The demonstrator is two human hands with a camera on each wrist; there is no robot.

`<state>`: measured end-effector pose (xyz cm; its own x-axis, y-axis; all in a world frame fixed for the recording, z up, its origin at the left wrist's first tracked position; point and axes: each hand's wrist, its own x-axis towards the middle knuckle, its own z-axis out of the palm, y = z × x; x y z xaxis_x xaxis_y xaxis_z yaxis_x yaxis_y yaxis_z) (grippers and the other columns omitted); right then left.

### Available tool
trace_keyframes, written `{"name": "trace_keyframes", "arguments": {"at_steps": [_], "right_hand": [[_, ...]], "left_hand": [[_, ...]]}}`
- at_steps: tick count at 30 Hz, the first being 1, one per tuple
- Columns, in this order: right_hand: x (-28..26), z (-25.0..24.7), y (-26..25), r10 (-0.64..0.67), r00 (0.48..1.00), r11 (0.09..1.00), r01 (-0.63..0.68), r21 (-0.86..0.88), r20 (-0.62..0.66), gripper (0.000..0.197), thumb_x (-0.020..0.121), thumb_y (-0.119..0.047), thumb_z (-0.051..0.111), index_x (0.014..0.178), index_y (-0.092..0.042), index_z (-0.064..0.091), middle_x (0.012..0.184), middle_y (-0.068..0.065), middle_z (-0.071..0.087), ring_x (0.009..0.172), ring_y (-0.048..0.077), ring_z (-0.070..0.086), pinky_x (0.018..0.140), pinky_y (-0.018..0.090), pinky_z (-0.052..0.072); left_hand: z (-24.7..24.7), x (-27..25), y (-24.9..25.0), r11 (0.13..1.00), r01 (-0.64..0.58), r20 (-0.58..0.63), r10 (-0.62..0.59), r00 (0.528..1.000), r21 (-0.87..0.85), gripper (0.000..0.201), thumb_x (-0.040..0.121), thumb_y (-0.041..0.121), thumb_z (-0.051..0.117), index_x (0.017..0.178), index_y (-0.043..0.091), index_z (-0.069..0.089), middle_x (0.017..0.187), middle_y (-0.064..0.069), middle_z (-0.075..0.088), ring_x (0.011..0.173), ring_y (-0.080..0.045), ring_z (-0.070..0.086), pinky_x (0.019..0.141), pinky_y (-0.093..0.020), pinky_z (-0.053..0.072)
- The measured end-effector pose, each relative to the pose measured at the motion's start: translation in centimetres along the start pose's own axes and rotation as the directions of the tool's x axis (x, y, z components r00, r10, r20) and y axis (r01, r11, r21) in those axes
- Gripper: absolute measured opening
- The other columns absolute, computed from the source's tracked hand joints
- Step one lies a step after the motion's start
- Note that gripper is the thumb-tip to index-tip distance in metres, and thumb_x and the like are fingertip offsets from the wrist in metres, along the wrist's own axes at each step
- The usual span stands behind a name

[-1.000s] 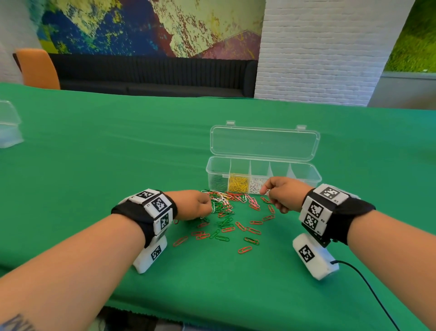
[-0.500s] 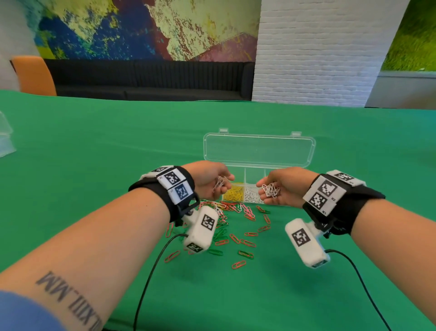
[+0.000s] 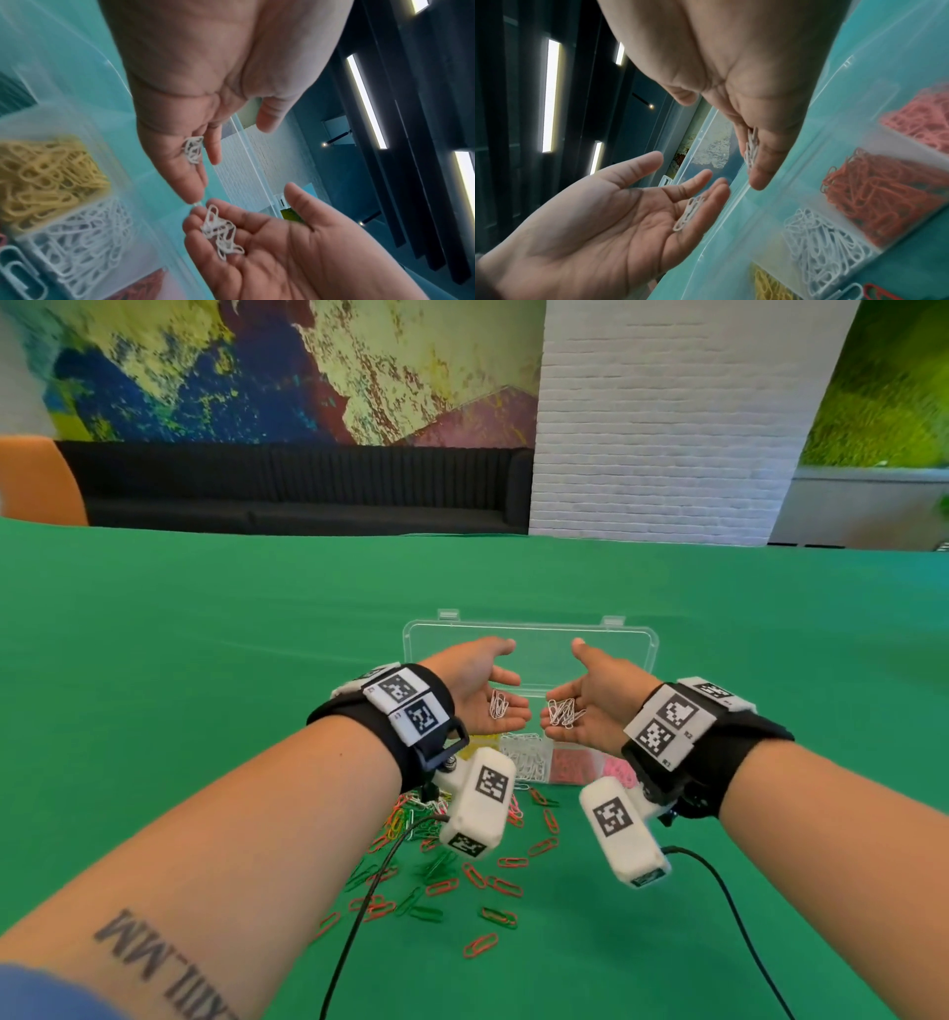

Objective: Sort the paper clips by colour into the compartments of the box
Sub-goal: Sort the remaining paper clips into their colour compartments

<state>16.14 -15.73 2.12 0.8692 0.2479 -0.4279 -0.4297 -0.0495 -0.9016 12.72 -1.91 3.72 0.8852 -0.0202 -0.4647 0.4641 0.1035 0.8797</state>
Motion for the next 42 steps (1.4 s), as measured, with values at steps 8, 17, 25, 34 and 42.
{"name": "trace_keyframes", "arguments": {"at_steps": [8,17,25,34,42], "right_hand": [[2.5,0.9,-1.0,0.023,0.999,0.998,-0.025,0.064,0.036,0.097,0.08,-0.079,0.024,0.127,0.004,0.043,0.146,0.018,0.036,0.117,0.024,0.054,0.095,0.037,0.047],[0.4,0.0,0.7,-0.163,0.98,0.96,0.183,-0.21,0.112,0.035,0.098,-0.036,0.041,0.079,-0.008,0.052,0.077,0.008,0.049,0.069,0.017,0.049,0.065,0.025,0.043],[-3.3,-2.0,5.3,-0.195,0.942,0.398,0.33,-0.856,0.272,0.016,0.088,-0.01,0.052,0.079,-0.019,0.061,0.068,-0.004,0.059,0.059,0.009,0.055,0.059,0.021,0.05],[-4.5,-0.2,7.8,-0.176,0.934,-0.137,0.289,-0.947,0.311,0.042,0.082,-0.035,0.066,0.117,-0.013,0.059,0.116,0.003,0.061,0.106,0.02,0.058,0.09,0.028,0.047],[-4.5,0.4,7.8,-0.186,0.89,-0.171,0.388,-0.906,0.416,0.021,0.085,-0.024,0.062,0.103,-0.013,0.065,0.109,0.005,0.065,0.103,0.022,0.059,0.079,0.023,0.041]], "left_hand": [[1.5,2.2,0.4,0.997,-0.033,-0.039,0.035,0.999,0.066,0.059,0.096,0.054,0.029,0.124,0.004,0.044,0.094,-0.012,0.042,0.072,-0.02,0.042,0.079,-0.033,0.039],[0.3,0.1,-1.0,0.907,-0.19,-0.017,0.212,0.977,0.375,0.028,0.097,0.042,0.042,0.104,0.015,0.051,0.088,-0.003,0.049,0.08,-0.016,0.048,0.074,-0.031,0.041],[-3.1,-5.2,-5.8,0.324,-0.284,0.264,0.104,0.959,0.903,0.021,0.085,0.021,0.066,0.105,0.028,0.061,0.068,0.011,0.05,0.054,-0.002,0.045,0.058,-0.019,0.036],[-1.0,-5.6,-8.9,0.026,-0.272,0.266,0.142,0.954,0.962,0.032,0.085,0.033,0.064,0.117,0.028,0.058,0.092,0.007,0.056,0.081,-0.011,0.051,0.074,-0.024,0.041],[0.5,-4.5,-9.6,-0.097,-0.293,0.304,0.129,0.944,0.951,0.043,0.08,0.035,0.071,0.12,0.023,0.06,0.115,0.0,0.063,0.102,-0.021,0.059,0.084,-0.029,0.046]]}}
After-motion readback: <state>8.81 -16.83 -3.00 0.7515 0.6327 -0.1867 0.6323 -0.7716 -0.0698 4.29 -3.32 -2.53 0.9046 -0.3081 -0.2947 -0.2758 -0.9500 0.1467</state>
